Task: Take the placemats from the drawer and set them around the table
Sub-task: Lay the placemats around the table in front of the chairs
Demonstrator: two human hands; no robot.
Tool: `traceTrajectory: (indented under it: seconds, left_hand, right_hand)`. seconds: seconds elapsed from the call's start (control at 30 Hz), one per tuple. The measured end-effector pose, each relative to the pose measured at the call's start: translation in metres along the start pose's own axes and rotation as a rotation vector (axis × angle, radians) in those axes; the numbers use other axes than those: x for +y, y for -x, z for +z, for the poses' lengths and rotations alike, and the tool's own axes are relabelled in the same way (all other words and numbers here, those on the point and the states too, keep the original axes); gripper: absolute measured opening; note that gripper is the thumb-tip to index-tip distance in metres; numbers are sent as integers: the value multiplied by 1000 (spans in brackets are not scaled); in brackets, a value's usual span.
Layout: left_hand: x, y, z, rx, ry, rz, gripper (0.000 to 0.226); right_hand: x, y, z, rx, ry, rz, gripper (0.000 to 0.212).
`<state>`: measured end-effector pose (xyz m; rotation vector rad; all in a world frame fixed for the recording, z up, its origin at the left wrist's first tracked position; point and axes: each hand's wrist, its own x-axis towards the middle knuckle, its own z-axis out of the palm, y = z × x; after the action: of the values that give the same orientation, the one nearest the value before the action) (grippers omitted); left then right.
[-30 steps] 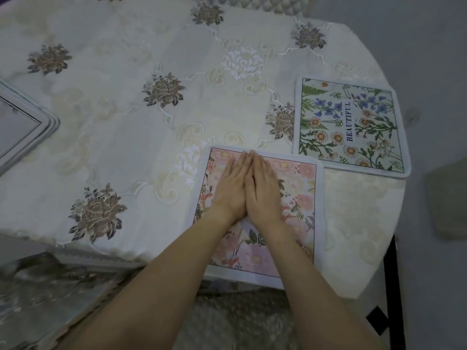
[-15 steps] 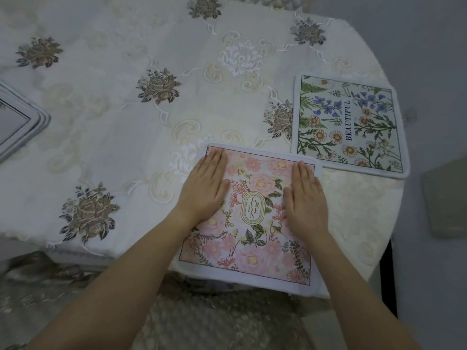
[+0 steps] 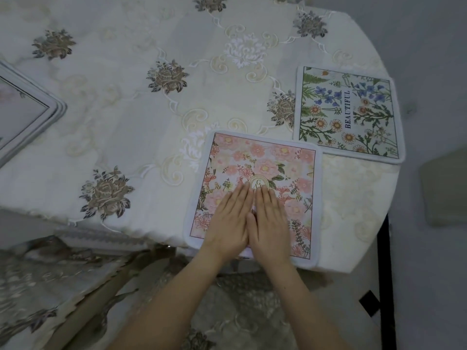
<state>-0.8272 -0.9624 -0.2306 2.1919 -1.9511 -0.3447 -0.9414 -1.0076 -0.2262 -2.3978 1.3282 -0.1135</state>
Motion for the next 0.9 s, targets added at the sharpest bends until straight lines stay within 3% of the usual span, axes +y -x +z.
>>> traceTrajectory:
  seconds: [0.17, 0.43, 0.53, 0.63, 0.73, 0.9]
  left_hand:
    - [-40, 25, -9, 1, -22, 0, 60]
    - [-59, 38, -25, -51, -38, -37, 61]
    - [-54, 30, -44, -43, 5, -61, 57]
    - [-46, 19, -73, -58, 22, -65, 37]
    - [-30, 26, -104, 85, 34, -35, 28]
    - [16, 79, -156, 363, 80, -12, 33]
  right_hand:
    - [39, 16, -15, -19, 131, -19, 63]
    - [63, 23, -29, -39, 114, 3, 63]
    - [59, 18, -44, -58, -12, 3, 58]
    - [38, 16, -74, 10, -267, 65, 30]
    - [12, 29, -104, 70, -358, 130, 34]
    - [-27, 76, -143, 212, -327, -18, 31]
